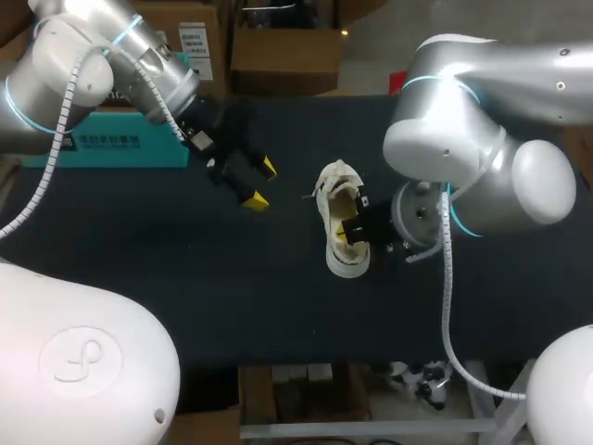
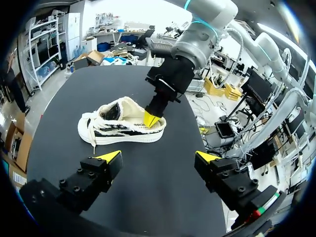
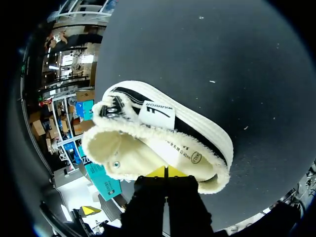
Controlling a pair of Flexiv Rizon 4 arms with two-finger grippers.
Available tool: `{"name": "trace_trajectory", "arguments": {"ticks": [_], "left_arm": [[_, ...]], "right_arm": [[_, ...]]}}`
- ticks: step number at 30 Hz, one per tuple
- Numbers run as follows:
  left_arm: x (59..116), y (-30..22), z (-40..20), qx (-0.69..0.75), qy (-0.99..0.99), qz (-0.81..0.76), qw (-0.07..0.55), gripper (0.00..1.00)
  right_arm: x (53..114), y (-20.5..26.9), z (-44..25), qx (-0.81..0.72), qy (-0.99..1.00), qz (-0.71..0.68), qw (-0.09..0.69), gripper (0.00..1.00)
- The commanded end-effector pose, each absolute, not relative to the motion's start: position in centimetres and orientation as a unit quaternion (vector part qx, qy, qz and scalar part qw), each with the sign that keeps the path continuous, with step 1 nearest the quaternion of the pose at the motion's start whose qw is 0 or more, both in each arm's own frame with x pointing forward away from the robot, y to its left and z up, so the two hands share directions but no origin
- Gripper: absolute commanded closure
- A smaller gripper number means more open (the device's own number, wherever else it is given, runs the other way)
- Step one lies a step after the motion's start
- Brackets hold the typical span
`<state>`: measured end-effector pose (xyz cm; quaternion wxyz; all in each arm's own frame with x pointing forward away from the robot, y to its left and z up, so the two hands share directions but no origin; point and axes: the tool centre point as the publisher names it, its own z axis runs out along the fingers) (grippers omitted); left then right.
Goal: Open the shoe tongue, take the insole out of the shoe, put the insole back into the shoe, and pack the shoe into the shoebox
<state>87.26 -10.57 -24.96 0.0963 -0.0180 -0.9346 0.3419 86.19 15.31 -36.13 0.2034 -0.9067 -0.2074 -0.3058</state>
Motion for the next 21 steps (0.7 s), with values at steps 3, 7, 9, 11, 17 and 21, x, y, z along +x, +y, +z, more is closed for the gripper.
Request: {"name": "trace_trajectory", "arguments": {"ticks": [3, 7, 9, 11, 17, 21], "left_arm": [[85.2, -11.3, -23.1, -0.004, -0.948, 0.303, 0.094, 0.0], [84.0, -11.4, -22.9, 0.034, -0.952, 0.284, 0.105, 0.0], [83.6, -11.2, -23.0, 0.07, -0.958, 0.263, 0.091, 0.0], [83.6, -11.0, -23.1, 0.083, -0.96, 0.254, 0.083, 0.0], [83.6, -11.0, -23.1, 0.083, -0.96, 0.254, 0.083, 0.0], [83.6, -11.0, -23.1, 0.083, -0.96, 0.254, 0.083, 0.0]], "right_arm": [[84.3, 11.3, -32.2, -0.854, -0.238, -0.361, 0.29, 1.0], [84.8, 10.0, -31.8, -0.836, -0.253, -0.366, 0.321, 1.0], [85.1, 9.5, -31.6, -0.82, -0.265, -0.372, 0.346, 1.0], [85.4, 9.0, -31.5, -0.809, -0.274, -0.374, 0.362, 1.0], [86.0, 8.3, -30.6, -0.778, -0.3, -0.377, 0.404, 1.0], [86.5, 8.1, -30.1, -0.779, -0.306, -0.363, 0.408, 1.0]]}}
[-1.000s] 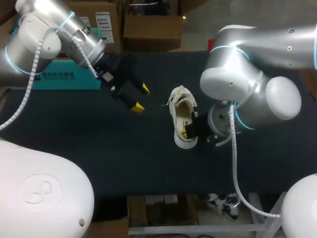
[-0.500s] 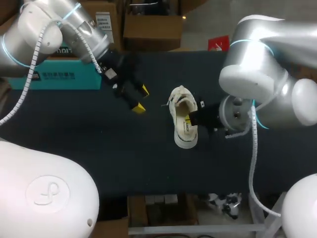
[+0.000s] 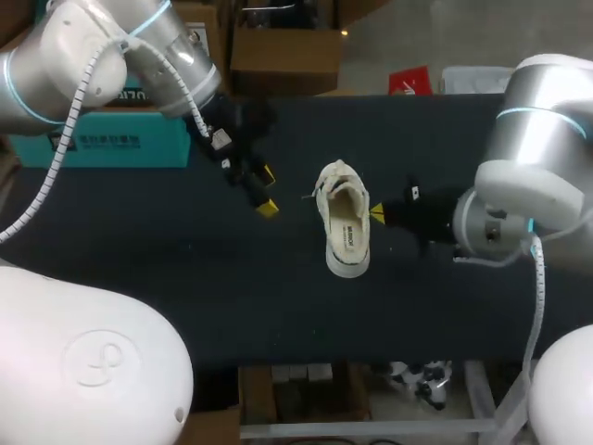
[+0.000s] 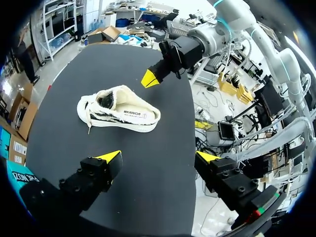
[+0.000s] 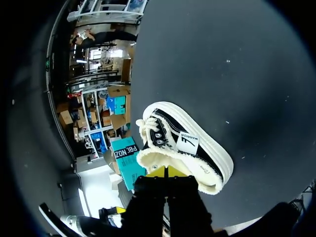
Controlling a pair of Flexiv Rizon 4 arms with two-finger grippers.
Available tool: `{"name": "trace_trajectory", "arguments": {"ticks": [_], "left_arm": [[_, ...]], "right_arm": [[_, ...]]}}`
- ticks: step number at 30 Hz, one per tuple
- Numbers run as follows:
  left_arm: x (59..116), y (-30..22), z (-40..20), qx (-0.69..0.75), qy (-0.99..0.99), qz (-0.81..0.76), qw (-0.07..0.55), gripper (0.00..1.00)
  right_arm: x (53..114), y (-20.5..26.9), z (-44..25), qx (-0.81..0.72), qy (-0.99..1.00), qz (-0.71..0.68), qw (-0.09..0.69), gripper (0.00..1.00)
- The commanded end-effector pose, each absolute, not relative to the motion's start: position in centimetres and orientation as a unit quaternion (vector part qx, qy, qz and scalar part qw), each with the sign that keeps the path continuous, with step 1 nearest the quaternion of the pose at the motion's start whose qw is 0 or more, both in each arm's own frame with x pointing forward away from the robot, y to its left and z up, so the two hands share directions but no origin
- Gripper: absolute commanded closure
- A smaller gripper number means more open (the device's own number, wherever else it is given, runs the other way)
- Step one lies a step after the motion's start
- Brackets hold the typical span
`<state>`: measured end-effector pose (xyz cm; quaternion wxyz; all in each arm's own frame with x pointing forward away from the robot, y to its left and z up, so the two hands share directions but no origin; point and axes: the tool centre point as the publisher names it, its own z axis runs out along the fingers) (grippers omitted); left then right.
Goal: Open the shoe tongue, take the insole out of the shoe, put the insole back into the shoe, and pack the shoe into the shoebox
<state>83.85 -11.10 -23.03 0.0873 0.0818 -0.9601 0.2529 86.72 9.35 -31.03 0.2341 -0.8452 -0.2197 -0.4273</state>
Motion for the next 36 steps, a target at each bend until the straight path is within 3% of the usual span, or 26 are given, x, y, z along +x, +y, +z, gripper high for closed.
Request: {"name": "trace_trajectory", "arguments": {"ticks": [1, 8, 16, 19, 21, 22, 23, 36], "left_arm": [[83.6, -11.0, -23.1, 0.083, -0.96, 0.254, 0.083, 0.0], [83.0, -11.7, -23.5, 0.207, -0.952, 0.212, 0.075, 0.0], [82.8, -11.6, -23.5, 0.213, -0.953, 0.206, 0.067, 0.0], [82.8, -11.6, -23.5, 0.213, -0.953, 0.206, 0.067, 0.0], [82.8, -11.6, -23.5, 0.213, -0.953, 0.206, 0.067, 0.0], [82.8, -11.6, -23.5, 0.213, -0.953, 0.206, 0.067, 0.0], [82.8, -11.6, -23.5, 0.213, -0.953, 0.206, 0.067, 0.0], [82.8, -11.6, -23.5, 0.213, -0.953, 0.206, 0.067, 0.0]], "right_arm": [[86.7, 8.1, -29.9, -0.774, -0.311, -0.359, 0.418, 1.0], [87.5, 7.5, -28.7, -0.743, -0.335, -0.31, 0.49, 1.0], [87.9, 6.8, -28.2, -0.717, -0.353, -0.287, 0.527, 1.0], [88.1, 6.9, -28.0, -0.703, -0.361, -0.275, 0.548, 0.89], [88.3, 6.9, -28.0, -0.686, -0.371, -0.274, 0.563, 0.69], [88.4, 6.9, -27.9, -0.678, -0.373, -0.273, 0.571, 0.53], [88.4, 6.9, -27.9, -0.667, -0.377, -0.275, 0.581, 0.0], [88.4, 6.8, -27.6, -0.663, -0.375, -0.288, 0.581, 0.0]]}}
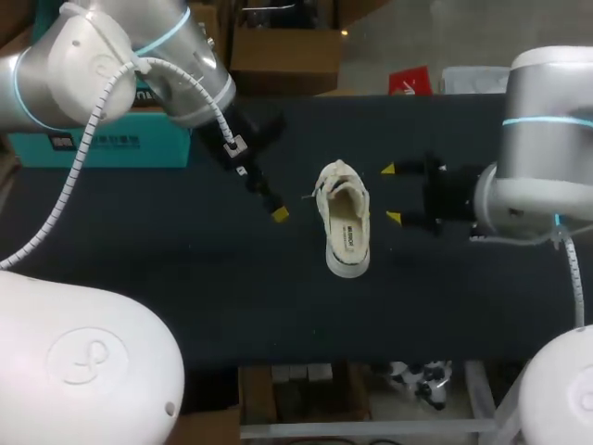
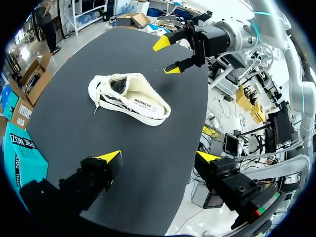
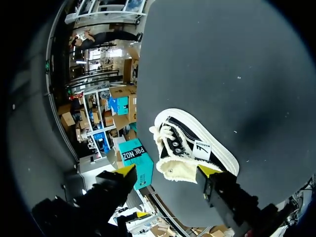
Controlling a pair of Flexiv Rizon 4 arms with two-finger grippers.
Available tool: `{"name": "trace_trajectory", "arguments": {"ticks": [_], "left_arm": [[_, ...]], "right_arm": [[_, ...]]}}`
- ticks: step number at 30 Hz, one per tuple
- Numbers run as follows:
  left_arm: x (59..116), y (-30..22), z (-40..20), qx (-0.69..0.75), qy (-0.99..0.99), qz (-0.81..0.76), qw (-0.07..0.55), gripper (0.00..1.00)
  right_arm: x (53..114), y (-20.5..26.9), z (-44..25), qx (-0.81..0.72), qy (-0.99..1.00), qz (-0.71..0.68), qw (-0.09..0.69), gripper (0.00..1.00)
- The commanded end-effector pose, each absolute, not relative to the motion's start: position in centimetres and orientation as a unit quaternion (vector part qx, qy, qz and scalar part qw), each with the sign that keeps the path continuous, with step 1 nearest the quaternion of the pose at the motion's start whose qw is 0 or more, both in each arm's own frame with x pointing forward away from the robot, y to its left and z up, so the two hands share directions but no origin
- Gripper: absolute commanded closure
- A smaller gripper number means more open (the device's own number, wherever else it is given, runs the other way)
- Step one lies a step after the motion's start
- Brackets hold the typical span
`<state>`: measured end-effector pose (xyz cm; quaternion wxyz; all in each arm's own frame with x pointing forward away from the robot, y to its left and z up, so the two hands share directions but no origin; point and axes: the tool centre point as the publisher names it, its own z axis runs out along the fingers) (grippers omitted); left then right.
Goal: Open the shoe tongue, take the insole out of the shoe, put the insole back into the shoe, and pack the shoe into the shoebox
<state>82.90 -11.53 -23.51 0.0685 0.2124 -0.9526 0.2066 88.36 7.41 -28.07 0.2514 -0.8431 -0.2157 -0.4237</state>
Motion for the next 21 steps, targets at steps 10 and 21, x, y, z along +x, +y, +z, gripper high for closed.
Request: {"name": "trace_trajectory", "arguments": {"ticks": [10, 21], "left_arm": [[82.8, -12.3, -24.7, 0.347, -0.917, 0.19, 0.055, 0.0], [83.3, -13.7, -26.3, 0.455, -0.878, 0.149, 0.006, 0.0]], "right_arm": [[89.2, 3.6, -26.1, -0.618, -0.384, -0.234, 0.645, 0.0], [89.7, 3.0, -25.7, -0.592, -0.394, -0.183, 0.679, 0.0]]}}
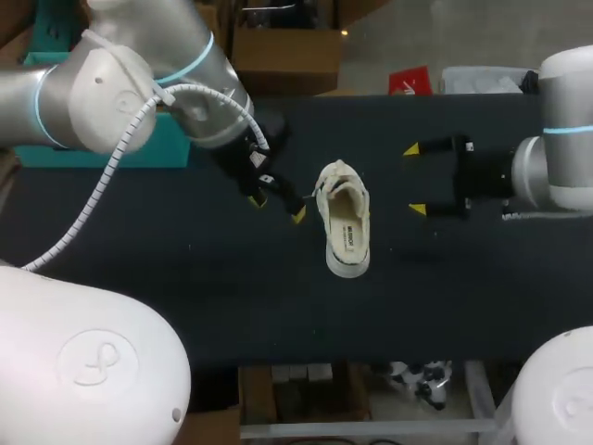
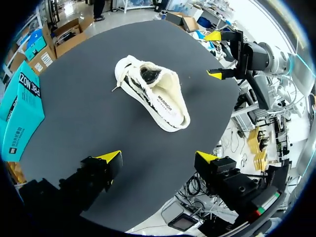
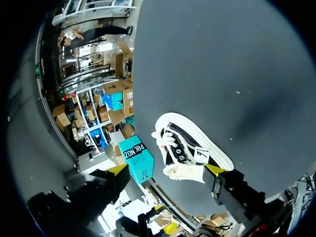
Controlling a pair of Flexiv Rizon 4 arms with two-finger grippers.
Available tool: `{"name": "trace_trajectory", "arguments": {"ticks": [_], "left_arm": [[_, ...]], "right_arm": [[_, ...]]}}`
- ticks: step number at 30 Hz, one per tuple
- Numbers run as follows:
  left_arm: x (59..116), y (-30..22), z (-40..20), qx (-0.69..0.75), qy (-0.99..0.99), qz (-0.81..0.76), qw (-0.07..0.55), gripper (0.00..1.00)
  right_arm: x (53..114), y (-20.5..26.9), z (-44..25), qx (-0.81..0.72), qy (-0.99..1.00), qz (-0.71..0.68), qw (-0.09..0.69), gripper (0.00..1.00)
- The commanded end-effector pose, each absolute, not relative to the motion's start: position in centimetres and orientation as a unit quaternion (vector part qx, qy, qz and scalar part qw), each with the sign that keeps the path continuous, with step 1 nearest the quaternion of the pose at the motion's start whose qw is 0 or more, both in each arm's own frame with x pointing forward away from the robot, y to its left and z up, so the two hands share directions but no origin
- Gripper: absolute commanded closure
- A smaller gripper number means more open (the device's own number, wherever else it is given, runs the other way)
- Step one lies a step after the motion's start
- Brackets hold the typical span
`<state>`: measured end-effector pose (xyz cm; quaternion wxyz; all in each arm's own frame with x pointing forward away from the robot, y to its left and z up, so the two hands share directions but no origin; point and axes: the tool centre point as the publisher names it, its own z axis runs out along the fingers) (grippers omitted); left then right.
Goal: Open the shoe tongue, take the insole out of the shoe, put the insole back into the shoe, and pack the shoe into the shoebox
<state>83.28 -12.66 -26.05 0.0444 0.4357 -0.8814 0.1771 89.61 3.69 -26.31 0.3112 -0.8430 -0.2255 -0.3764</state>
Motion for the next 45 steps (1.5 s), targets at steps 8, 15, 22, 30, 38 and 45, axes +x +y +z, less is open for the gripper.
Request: {"name": "trace_trajectory", "arguments": {"ticks": [8, 15, 22, 30, 38, 45], "left_arm": [[83.4, -14.0, -26.4, 0.461, -0.874, 0.153, 0.008, 0.0], [83.6, -15.4, -28.2, 0.489, -0.86, 0.141, 0.03, 0.0], [84.1, -16.8, -29.4, 0.504, -0.853, 0.133, 0.038, 0.0], [84.6, -18.0, -29.9, 0.524, -0.842, 0.123, 0.035, 0.0], [85.1, -18.7, -30.5, 0.546, -0.829, 0.122, 0.022, 0.0], [86.8, -19.0, -31.8, 0.583, -0.804, 0.119, 0.009, 0.0]], "right_arm": [[89.7, 3.0, -25.7, -0.592, -0.394, -0.183, 0.679, 0.0], [89.6, 2.9, -25.6, -0.613, -0.39, -0.193, 0.659, 0.0], [89.2, 2.4, -25.3, -0.683, -0.382, -0.232, 0.578, 0.0], [88.7, 2.0, -25.1, -0.713, -0.383, -0.26, 0.527, 0.0], [88.2, 1.7, -25.0, -0.734, -0.384, -0.29, 0.479, 0.0], [88.0, 1.7, -24.8, -0.765, -0.398, -0.303, 0.406, 0.0]]}}
